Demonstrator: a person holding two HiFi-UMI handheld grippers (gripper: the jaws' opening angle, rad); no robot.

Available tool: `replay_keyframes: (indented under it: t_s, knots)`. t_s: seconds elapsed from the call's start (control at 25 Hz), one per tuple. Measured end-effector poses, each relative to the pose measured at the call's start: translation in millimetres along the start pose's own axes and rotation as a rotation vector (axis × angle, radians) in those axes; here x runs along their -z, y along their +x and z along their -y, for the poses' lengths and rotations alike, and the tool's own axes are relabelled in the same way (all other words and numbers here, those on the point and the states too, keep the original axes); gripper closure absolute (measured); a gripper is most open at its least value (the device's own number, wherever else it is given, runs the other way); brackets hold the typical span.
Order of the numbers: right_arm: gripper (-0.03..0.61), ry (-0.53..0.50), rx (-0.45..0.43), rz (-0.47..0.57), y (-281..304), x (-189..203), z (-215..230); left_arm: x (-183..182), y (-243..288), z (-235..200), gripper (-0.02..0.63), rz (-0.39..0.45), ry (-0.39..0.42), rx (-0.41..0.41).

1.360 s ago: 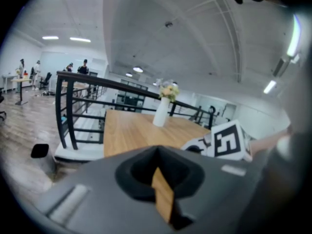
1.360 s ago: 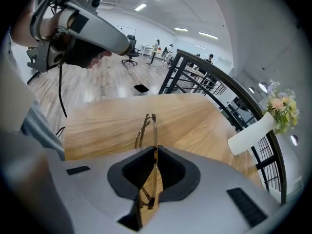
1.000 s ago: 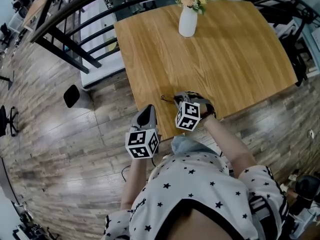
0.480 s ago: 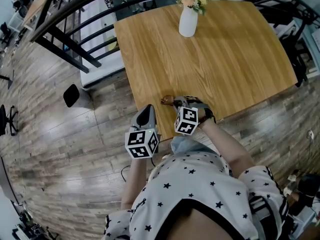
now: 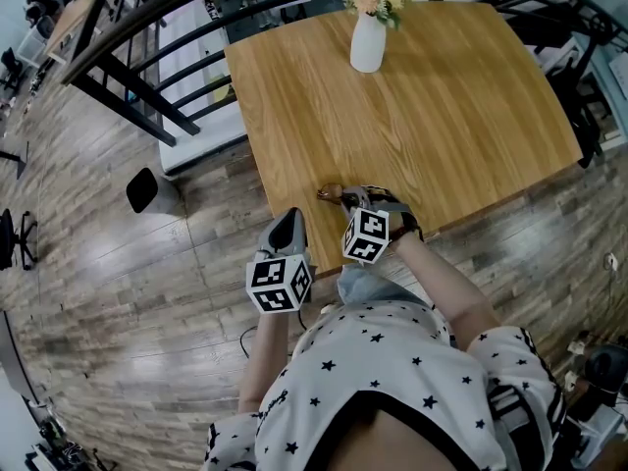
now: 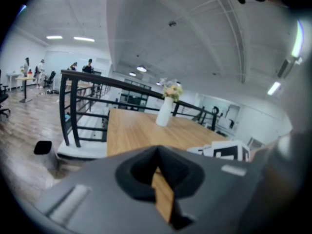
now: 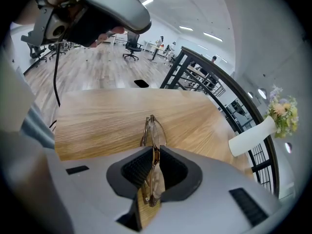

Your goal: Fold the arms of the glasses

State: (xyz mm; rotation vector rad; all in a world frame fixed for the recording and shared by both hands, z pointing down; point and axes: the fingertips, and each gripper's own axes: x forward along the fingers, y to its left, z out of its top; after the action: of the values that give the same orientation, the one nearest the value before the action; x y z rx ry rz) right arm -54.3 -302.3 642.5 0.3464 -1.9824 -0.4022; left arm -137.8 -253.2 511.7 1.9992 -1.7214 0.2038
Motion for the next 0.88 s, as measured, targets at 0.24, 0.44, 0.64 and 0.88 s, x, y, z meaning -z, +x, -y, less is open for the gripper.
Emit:
replay_keyframes:
  t_s: [0.24, 0.44, 0.64, 0.88]
  knots:
    - [0.552, 0.125, 0.03, 0.066, -18.7, -7.4, 2.6, 1.5, -5.9, 4.6, 0.607, 0.0, 0.008, 0.016]
    - [0.552, 0.212, 0.057, 0.102, -37.6, -9.9, -4.0, 7.4, -19.4, 11.0, 0.607, 0.005, 0.019, 0.03]
    - [0.552, 0.347, 0.047, 0.145, -56.7, -11.9, -19.0, 15.1, -36.1, 14.7, 0.607, 0.007, 0.028, 0.037]
    - [0.552, 0.473, 0.051, 0.193, -84.7, -11.3, -36.3, 25.7, -59.4, 23.5, 0.607, 0.012, 0.032, 0.04]
